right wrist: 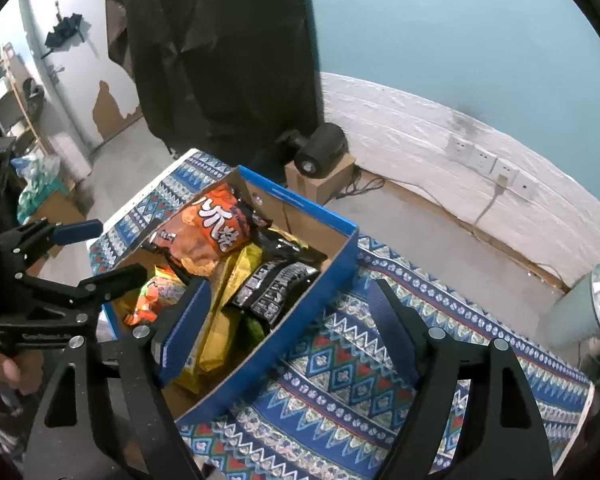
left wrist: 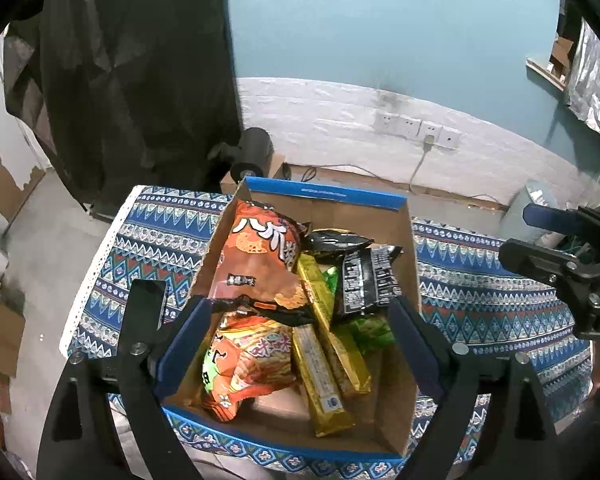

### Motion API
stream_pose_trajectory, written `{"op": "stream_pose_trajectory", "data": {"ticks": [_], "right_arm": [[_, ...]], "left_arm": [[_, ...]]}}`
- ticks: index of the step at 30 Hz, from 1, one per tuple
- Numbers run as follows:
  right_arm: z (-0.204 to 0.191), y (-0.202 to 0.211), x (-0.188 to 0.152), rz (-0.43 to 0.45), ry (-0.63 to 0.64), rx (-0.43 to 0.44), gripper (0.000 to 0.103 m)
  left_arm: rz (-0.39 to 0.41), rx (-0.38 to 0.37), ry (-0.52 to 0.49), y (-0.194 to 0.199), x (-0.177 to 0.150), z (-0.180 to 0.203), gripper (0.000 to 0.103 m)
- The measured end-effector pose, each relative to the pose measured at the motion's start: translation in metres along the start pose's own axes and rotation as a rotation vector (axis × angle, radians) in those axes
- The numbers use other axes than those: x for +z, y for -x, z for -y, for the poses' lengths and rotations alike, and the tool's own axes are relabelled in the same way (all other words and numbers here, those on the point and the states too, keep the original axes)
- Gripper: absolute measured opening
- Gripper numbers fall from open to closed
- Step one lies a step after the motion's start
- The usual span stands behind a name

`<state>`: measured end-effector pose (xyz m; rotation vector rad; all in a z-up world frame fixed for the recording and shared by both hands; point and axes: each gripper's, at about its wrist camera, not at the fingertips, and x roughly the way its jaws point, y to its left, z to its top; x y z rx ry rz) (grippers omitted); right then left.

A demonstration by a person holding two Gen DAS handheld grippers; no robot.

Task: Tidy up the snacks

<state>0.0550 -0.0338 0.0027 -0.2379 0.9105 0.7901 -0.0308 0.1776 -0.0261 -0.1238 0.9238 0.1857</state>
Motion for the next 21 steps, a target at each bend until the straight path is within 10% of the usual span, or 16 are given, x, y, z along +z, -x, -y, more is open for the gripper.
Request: {"op": "stream_pose_trajectory", "data": {"ticks": [21], "right_arm": [[0.020, 0.018, -0.034, 0.007, -0.040, -0.048, 0.081]], "left_arm": [[0.097, 0.030, -0.079, 0.025, -0.011, 0.032, 0.099]]}}
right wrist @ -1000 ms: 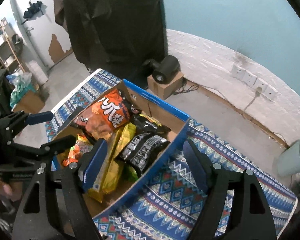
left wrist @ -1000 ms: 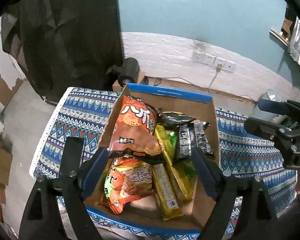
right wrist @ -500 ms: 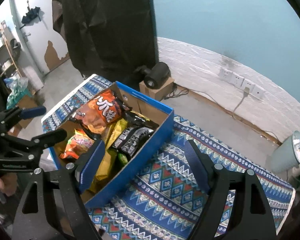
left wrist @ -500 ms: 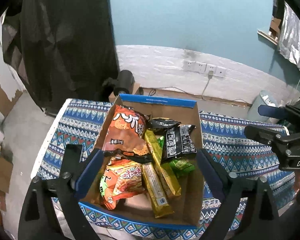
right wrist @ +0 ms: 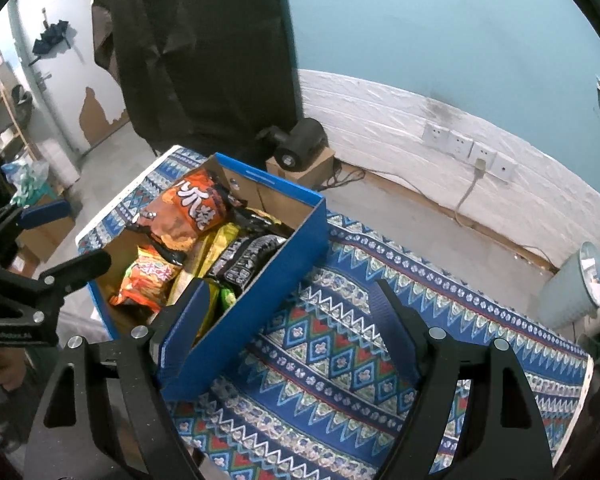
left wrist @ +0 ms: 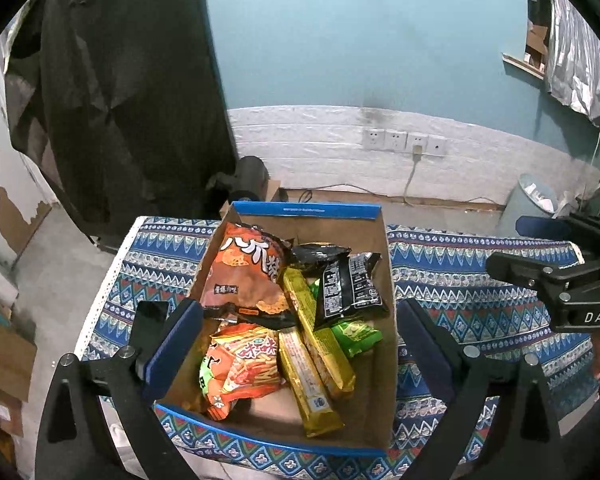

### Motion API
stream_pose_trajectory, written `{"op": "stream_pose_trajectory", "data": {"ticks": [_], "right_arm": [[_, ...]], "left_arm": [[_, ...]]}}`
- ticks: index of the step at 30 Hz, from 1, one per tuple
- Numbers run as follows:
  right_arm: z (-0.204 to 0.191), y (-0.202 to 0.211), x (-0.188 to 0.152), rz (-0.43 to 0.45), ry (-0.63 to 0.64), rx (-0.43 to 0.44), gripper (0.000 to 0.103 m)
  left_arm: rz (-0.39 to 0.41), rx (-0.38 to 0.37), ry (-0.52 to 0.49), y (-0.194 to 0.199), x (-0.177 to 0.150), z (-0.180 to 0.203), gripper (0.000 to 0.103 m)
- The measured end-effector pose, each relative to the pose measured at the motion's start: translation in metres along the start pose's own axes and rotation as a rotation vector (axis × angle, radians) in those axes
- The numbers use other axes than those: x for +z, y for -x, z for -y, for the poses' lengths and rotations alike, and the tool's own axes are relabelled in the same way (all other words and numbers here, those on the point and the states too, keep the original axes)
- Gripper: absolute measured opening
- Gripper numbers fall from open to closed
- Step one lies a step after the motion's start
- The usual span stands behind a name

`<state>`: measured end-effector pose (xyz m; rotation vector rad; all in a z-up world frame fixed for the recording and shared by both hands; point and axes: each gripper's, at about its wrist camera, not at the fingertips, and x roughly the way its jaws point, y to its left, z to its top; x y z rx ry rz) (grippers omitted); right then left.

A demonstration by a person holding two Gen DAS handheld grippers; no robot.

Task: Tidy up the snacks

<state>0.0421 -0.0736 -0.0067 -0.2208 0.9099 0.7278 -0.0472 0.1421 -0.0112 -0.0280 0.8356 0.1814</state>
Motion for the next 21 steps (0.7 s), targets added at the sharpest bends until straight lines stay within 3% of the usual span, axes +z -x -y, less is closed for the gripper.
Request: {"op": "stream_pose_trajectory", "data": {"ticks": [21], "right_arm": [[0.0005, 0.0010, -0.0028, -0.011, -0.007, -0.004, 0.081]], "left_arm": [[0.004, 0.010, -0.012, 0.0034, -0.0005, 0.0084, 0.099]]}}
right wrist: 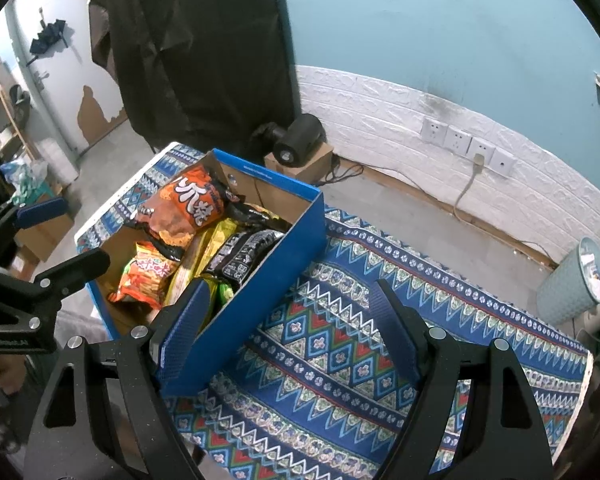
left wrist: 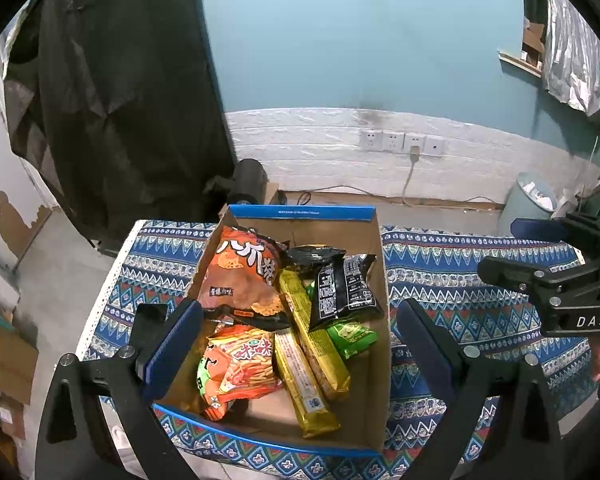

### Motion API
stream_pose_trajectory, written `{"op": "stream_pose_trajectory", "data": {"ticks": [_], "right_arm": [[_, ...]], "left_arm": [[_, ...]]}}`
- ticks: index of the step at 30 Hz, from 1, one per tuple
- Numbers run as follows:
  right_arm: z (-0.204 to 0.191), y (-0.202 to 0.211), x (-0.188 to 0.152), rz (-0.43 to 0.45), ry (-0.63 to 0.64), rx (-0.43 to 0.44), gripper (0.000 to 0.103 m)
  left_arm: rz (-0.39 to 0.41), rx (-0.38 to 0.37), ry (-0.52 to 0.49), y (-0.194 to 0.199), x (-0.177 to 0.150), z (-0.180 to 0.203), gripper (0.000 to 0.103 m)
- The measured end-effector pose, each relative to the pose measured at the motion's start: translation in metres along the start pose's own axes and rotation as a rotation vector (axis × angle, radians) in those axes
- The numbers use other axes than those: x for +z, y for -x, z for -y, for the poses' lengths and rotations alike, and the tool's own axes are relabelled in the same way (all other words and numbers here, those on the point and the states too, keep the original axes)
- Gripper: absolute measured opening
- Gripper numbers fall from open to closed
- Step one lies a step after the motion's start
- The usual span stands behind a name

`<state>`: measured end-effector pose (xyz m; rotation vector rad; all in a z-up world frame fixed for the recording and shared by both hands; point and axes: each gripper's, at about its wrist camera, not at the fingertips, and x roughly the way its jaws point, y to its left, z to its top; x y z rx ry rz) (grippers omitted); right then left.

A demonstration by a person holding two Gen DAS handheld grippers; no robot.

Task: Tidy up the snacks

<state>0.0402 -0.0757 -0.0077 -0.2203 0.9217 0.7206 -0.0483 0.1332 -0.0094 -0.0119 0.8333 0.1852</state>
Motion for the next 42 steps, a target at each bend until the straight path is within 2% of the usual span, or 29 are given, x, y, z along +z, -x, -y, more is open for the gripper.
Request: {"op": "stream_pose_trajectory", "data": {"ticks": [25, 32, 42], "right_arm": [[0.0037, -0.0017, 0.0038, -0.007, -0.011, -0.003, 0.081], [0.0035, -0.0026, 0.0039, -0.011, -0.010, -0.002, 0.081], [0.0034, -0.0041, 0.0017, -0.014, -0.003, -0.009, 0.081]], "left_arm": [[-0.016, -0.001, 0.007, -0.0039, 0.0006, 0.0000, 0.099], [-0.016, 0.023, -0.003, -0.0052, 0.0012, 0.0014, 0.099], [-0.036, 0.002, 0.019, -0.0071, 0.0003, -0.0030, 0.099]]}}
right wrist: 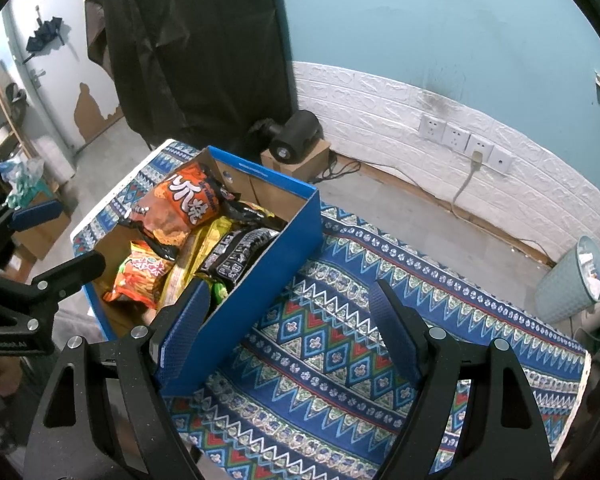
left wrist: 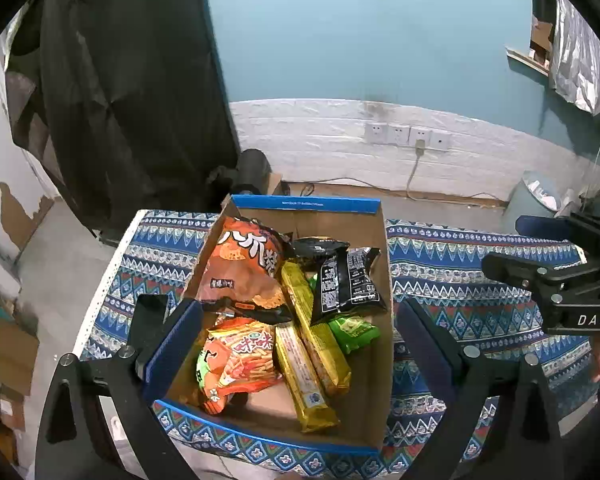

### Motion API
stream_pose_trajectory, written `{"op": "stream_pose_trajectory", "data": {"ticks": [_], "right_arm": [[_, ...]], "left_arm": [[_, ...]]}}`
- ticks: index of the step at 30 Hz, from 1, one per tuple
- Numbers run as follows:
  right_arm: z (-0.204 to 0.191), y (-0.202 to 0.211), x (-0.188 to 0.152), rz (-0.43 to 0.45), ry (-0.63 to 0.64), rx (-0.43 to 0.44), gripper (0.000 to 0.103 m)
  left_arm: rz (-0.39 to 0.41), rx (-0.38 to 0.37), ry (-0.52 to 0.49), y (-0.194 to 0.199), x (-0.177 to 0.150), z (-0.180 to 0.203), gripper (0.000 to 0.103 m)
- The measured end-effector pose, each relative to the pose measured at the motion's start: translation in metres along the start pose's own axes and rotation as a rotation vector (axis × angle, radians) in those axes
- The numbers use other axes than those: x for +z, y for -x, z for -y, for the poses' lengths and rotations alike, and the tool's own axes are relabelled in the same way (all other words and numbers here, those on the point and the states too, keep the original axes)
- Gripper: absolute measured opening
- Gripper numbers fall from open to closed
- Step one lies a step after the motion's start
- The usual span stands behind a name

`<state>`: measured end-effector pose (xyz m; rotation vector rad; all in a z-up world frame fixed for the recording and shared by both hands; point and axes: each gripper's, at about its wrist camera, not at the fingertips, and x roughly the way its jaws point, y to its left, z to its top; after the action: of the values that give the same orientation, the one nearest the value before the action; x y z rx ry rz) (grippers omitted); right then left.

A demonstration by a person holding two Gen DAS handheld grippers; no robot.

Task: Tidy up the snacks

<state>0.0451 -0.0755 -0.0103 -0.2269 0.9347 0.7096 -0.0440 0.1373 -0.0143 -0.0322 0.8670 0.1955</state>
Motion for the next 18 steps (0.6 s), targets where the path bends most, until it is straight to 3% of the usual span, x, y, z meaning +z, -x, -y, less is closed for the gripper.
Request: {"op": "stream_pose_trajectory", "data": {"ticks": [18], "right_arm": [[-0.0018, -0.0009, -0.0004, 0.000, 0.004, 0.000, 0.081]], "left_arm": [[-0.014, -0.019, 0.005, -0.0021, -0.0011, -0.0015, 0.099]]}}
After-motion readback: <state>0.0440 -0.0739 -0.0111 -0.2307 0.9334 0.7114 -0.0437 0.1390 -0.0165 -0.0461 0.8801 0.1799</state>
